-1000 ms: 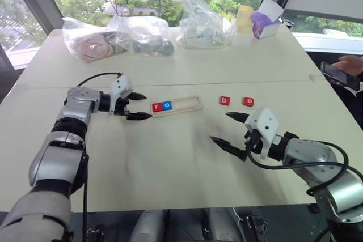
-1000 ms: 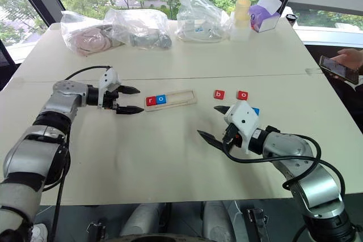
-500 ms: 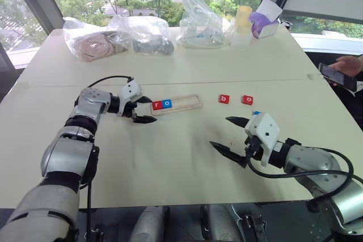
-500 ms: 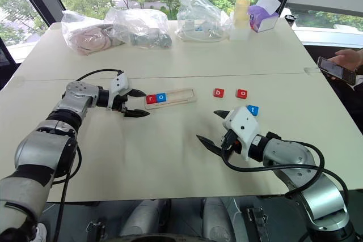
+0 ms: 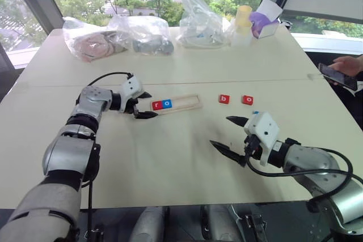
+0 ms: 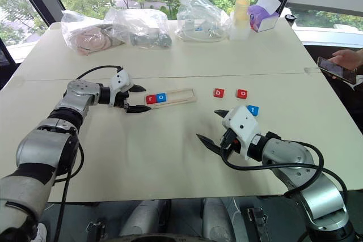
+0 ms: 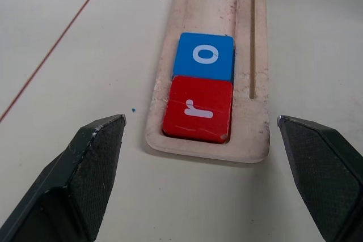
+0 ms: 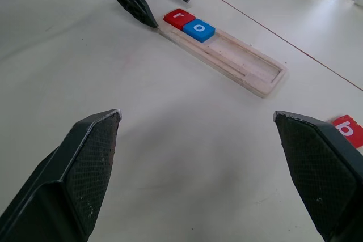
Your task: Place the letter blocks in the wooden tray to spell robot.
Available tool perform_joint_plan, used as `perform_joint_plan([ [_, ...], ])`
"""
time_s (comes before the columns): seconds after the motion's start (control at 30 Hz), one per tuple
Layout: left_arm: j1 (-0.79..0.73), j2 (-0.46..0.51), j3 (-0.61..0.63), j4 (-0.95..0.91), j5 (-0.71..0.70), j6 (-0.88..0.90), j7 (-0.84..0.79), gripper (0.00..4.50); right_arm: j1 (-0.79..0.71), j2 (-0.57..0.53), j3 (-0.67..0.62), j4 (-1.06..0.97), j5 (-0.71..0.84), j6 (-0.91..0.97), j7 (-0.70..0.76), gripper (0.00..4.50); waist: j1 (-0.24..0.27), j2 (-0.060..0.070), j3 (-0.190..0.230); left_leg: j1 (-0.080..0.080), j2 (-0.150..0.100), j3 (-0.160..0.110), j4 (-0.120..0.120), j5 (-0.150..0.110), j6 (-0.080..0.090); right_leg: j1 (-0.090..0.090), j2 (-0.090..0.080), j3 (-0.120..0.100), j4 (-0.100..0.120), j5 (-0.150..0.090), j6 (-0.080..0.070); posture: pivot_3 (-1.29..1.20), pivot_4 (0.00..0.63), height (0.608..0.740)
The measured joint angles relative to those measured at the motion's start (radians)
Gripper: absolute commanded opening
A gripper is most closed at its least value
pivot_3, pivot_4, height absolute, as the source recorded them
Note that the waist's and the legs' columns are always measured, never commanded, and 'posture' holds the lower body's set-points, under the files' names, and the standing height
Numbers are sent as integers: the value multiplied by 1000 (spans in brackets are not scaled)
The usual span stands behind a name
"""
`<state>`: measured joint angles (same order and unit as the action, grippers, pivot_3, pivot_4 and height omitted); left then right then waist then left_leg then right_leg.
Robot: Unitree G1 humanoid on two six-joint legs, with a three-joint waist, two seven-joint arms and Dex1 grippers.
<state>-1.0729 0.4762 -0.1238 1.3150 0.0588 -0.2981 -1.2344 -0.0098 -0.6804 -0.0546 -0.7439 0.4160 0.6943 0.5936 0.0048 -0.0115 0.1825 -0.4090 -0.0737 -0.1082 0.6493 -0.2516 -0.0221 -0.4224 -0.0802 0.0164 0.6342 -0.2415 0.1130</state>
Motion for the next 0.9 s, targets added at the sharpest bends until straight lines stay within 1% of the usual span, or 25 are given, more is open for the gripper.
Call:
perform_joint_plan([
  [0.3, -12, -29, 1, 8, 24, 18, 20, 4500, 7, -7, -1, -45, 1, 28, -10, 4467, 0, 0, 0, 0, 0, 0, 0, 0, 0, 0, 0, 0, 1, 0, 0, 0, 150, 740],
  [0.7, -22, -43, 1, 19, 70, 37, 84, 4500, 30, -7, -9, -77, 3, 64, -29, 4467, 0, 0, 0, 1, 0, 0, 2, 0, 0, 0, 0, 0, 3, 0, 0, 0, 150, 740],
  [0.9, -31, -45, 1, 19, 85, 109, 66, 4500, 31, -8, -9, -77, 2, 65, -37, 4467, -1, -1, -1, 2, 0, 0, 2, 0, 0, 1, 0, 1, 4, 0, 0, 0, 150, 740],
])
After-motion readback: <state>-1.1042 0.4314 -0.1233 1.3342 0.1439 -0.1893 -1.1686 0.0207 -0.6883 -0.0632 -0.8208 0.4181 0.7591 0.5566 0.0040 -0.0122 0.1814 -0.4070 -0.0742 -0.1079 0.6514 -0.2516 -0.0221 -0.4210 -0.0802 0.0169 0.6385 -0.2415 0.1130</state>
